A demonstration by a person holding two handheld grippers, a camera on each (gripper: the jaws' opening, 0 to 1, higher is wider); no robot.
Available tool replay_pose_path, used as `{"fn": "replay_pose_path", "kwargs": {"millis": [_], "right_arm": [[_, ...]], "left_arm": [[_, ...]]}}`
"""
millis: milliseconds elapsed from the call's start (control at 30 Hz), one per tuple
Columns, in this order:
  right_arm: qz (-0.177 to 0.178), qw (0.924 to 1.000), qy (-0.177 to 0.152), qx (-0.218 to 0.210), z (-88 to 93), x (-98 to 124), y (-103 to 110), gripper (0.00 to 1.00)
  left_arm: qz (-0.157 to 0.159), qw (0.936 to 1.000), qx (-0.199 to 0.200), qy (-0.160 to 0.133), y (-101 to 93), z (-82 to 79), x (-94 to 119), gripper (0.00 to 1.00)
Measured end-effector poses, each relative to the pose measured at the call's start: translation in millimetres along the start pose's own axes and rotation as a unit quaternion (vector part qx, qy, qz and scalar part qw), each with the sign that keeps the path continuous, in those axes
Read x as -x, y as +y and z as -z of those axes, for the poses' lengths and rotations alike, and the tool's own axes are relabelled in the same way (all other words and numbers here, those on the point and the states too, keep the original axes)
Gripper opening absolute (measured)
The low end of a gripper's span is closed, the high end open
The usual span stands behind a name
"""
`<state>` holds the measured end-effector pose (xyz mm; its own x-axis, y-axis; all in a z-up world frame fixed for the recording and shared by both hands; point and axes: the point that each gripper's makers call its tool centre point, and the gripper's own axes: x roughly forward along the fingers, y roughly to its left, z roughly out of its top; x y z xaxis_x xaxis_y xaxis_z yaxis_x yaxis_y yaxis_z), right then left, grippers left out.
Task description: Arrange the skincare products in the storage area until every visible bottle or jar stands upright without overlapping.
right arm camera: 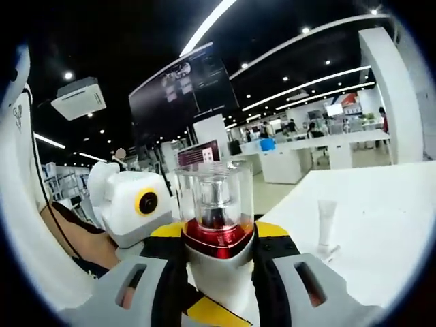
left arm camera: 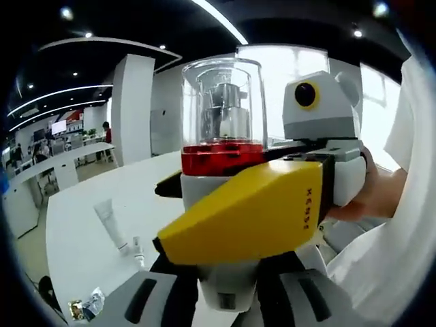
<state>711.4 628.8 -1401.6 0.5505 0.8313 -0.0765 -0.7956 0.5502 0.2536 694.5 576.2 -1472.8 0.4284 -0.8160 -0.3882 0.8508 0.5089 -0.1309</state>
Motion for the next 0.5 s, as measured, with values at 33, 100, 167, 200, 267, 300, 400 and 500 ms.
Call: {"fn": "replay_pose_path", "kwargs": {"millis": [33, 100, 167, 200, 267, 300, 400, 500], "right_arm": [[0.000, 1.0000, 0.000, -0.001, 0.6, 0.3, 0.1, 0.33], [-0.003, 1.0000, 0.002, -0.004, 3.1, 1.6, 2.5, 0.33], [-0.004, 1.0000, 0.003, -0.006, 5.5, 3.0, 5.1, 0.33], [-0.006, 1.0000, 0.004, -0.006, 6.7, 3.7, 6.7, 0.33], [-0.009, 0.9999, 0.005, -0.008, 9.0, 4.7, 9.4, 0.33], [-0.010, 0.9999, 0.005, -0.008, 10.0, 4.9, 10.4, 0.33], [-0.012, 0.9999, 0.006, -0.009, 13.1, 4.9, 13.0, 0.33], [-0.015, 0.9998, 0.009, -0.010, 15.3, 4.2, 15.2, 0.33]], "left_arm": [[0.000, 1.0000, 0.000, 0.000, -0.4, 0.5, 0.2, 0.32], [0.006, 1.0000, 0.004, 0.002, -4.0, 3.8, 1.9, 0.32], [0.009, 0.9999, 0.005, -0.002, -6.9, 6.3, 3.7, 0.33], [0.010, 0.9999, 0.005, -0.005, -8.5, 7.5, 4.6, 0.33], [0.015, 0.9999, 0.006, -0.006, -11.1, 9.3, 5.7, 0.33], [0.015, 0.9999, 0.006, -0.007, -12.1, 10.5, 7.0, 0.33], [0.010, 0.9999, -0.006, -0.005, -13.2, 14.2, 10.3, 0.33], [0.006, 1.0000, -0.004, -0.006, -12.8, 17.4, 17.2, 0.33]]}}
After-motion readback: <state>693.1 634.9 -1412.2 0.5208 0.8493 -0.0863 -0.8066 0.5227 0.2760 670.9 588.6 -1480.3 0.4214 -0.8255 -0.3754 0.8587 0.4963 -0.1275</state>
